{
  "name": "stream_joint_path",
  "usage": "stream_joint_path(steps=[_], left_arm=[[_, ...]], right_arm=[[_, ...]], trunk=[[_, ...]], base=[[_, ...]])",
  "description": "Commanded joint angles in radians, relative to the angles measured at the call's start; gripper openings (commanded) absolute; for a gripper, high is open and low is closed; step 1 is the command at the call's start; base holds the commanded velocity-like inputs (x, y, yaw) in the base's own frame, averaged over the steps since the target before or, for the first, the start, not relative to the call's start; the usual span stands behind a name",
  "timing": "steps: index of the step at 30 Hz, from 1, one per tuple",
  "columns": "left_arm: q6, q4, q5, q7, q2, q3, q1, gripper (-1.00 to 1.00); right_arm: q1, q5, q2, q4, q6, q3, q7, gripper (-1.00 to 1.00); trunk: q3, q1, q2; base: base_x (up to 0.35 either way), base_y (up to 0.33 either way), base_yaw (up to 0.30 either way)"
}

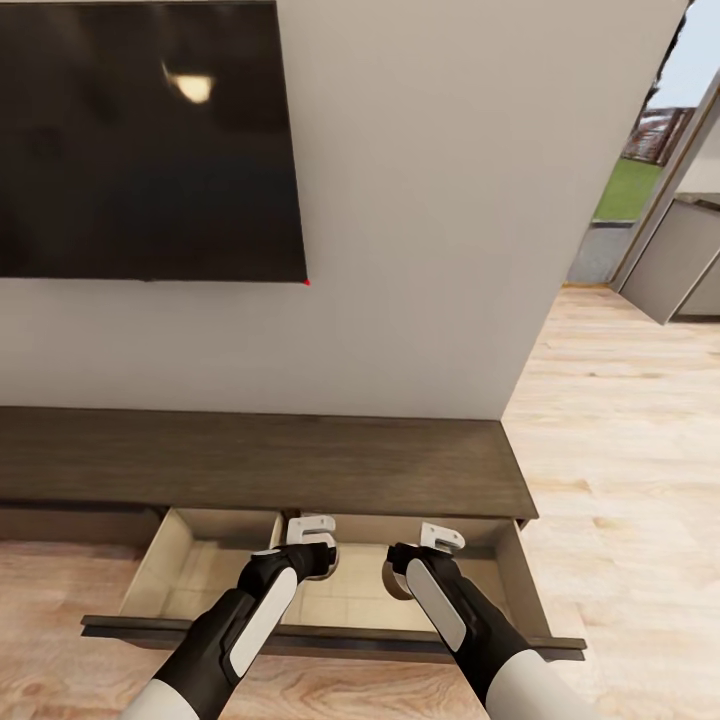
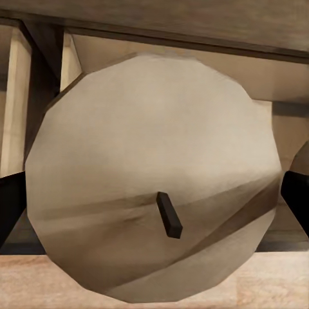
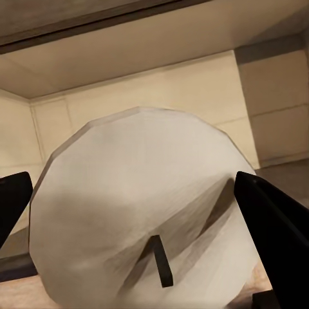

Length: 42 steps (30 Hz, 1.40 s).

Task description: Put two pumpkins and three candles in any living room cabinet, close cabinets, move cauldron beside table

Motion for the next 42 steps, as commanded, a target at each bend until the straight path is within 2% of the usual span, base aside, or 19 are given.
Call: stream_joint_path(steps=[1, 16, 18, 23, 26, 32, 42], left_arm=[[0.002, -0.001, 0.01, 0.01, 0.0, -0.002, -0.001, -1.0], [-0.004, 0.013, 0.007, 0.011, 0.0, -0.004, -0.001, -1.0], [-0.035, 0.041, -0.026, 0.011, -0.003, -0.005, -0.001, -1.0], [-0.067, 0.081, -0.091, 0.012, -0.036, -0.004, -0.001, -1.0], [-0.07, 0.091, -0.102, 0.012, -0.041, -0.003, -0.001, -1.0], [-0.071, 0.093, -0.105, 0.012, -0.042, -0.003, -0.001, -1.0], [-0.072, 0.093, -0.103, 0.012, -0.051, -0.014, -0.001, -1.0]], right_arm=[[-0.001, -0.006, 0.0, -0.001, 0.002, 0.003, -0.007, -1.0], [-0.001, -0.004, 0.0, -0.001, 0.002, 0.004, -0.011, -1.0], [-0.001, -0.004, 0.0, -0.002, 0.002, 0.004, -0.013, -1.0], [-0.001, -0.003, 0.0, -0.003, 0.002, 0.005, -0.016, -1.0], [-0.001, -0.001, 0.0, -0.003, 0.003, 0.004, -0.017, -1.0], [-0.001, 0.025, 0.0, -0.003, 0.003, 0.004, -0.03, -1.0], [-0.001, 0.035, 0.0, -0.003, 0.002, 0.004, -0.043, -1.0]], trunk=[[-0.004, 0.004, -0.008], [-0.051, 0.061, -0.113], [-0.057, 0.069, -0.127], [-0.073, 0.088, -0.162], [-0.082, 0.1, -0.183], [-0.101, 0.123, -0.225], [-0.133, 0.161, -0.295]], base=[[0.0, 0.0, 0.0], [0.0, 0.0, 0.0], [0.0, 0.0, 0.0], [0.0, 0.0, 0.0], [0.0, 0.0, 0.0], [0.0, 0.0, 0.0], [0.0, 0.0, 0.0]])
